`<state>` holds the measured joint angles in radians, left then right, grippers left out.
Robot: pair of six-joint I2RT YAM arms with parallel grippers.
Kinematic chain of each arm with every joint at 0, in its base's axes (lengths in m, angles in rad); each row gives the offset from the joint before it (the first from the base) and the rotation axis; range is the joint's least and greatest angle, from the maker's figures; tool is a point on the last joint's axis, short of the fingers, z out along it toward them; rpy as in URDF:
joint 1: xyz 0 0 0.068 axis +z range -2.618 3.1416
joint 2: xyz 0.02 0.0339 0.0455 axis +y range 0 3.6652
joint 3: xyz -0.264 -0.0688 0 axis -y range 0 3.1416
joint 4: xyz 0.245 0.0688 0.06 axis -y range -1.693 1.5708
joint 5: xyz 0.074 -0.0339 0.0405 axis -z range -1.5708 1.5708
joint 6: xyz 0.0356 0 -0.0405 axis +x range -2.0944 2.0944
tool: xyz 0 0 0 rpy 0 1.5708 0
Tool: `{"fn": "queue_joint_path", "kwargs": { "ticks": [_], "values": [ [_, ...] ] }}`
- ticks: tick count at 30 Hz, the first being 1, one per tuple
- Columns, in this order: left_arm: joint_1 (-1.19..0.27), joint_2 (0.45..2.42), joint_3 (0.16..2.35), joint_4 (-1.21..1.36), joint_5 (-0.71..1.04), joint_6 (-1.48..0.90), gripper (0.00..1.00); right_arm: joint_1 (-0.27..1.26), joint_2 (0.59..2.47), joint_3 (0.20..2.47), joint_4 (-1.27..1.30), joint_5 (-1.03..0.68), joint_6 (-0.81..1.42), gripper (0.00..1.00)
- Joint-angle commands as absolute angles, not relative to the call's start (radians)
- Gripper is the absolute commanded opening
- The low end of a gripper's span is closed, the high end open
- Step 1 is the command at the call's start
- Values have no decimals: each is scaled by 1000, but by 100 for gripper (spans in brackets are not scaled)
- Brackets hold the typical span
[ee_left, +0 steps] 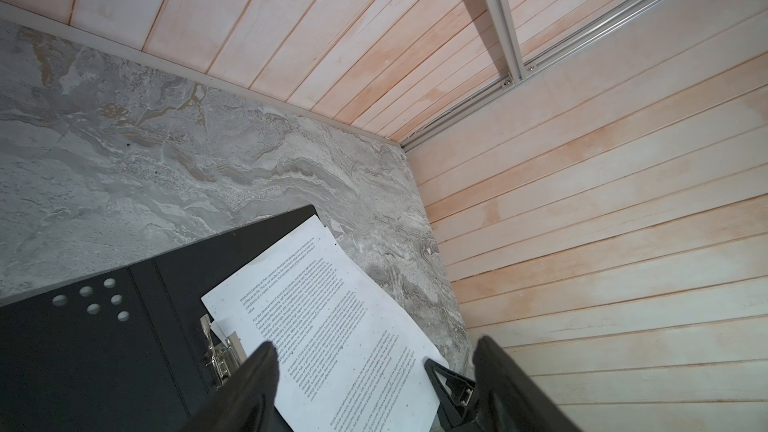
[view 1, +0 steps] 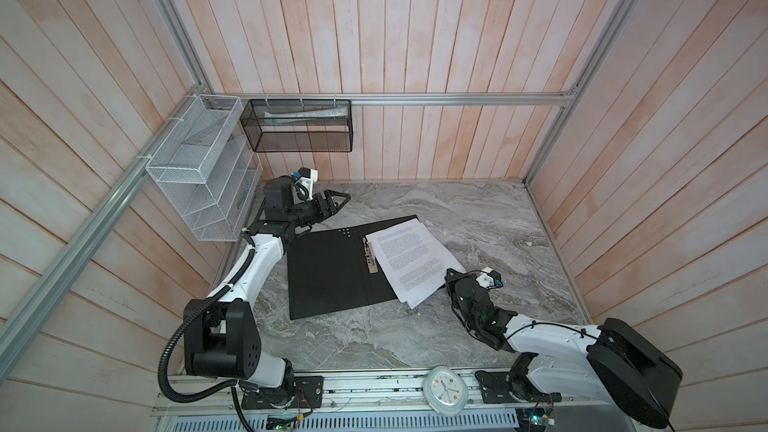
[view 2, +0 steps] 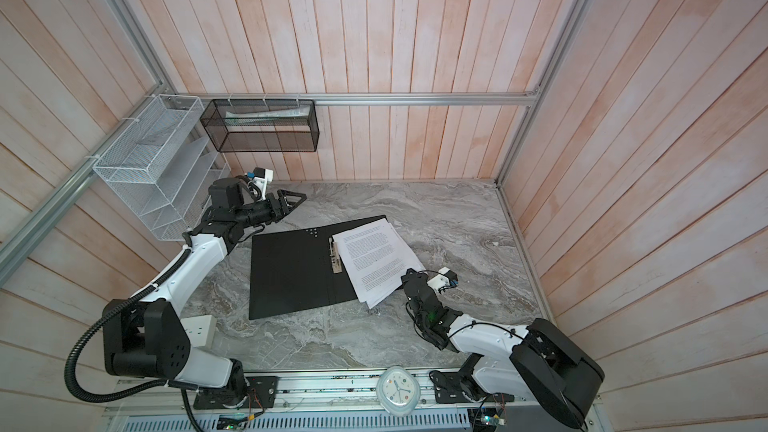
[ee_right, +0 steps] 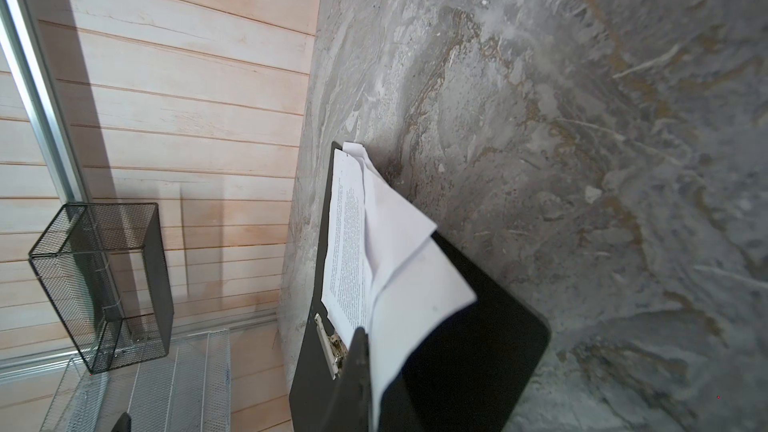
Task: Put the files into the folder
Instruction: 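Open the right gripper and draw it back from the papers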
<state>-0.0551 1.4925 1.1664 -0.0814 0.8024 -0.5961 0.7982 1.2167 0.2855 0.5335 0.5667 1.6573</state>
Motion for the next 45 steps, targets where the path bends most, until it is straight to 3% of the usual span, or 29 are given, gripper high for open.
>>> {"fn": "queue_joint_path", "kwargs": {
  "ticks": [1,17,24,32,36,45],
  "values": [
    [-54,1507,1162,-53,799,-599,77,807,1234,356,508,593,1689,0],
    [-54,1526,1191,-75,807,-595,77,920,1457,422,535,544,1800,0],
    [-54,1525,1202,-85,807,-594,77,948,1432,429,466,510,1784,26],
    [-58,1564,1297,-179,780,-551,77,963,1308,446,255,474,1789,44],
    [-58,1602,1382,-279,773,-506,76,962,1241,470,142,439,1759,46],
    [-72,1540,1335,-254,754,-459,77,922,1139,494,-102,304,1701,48]
  ]
}}
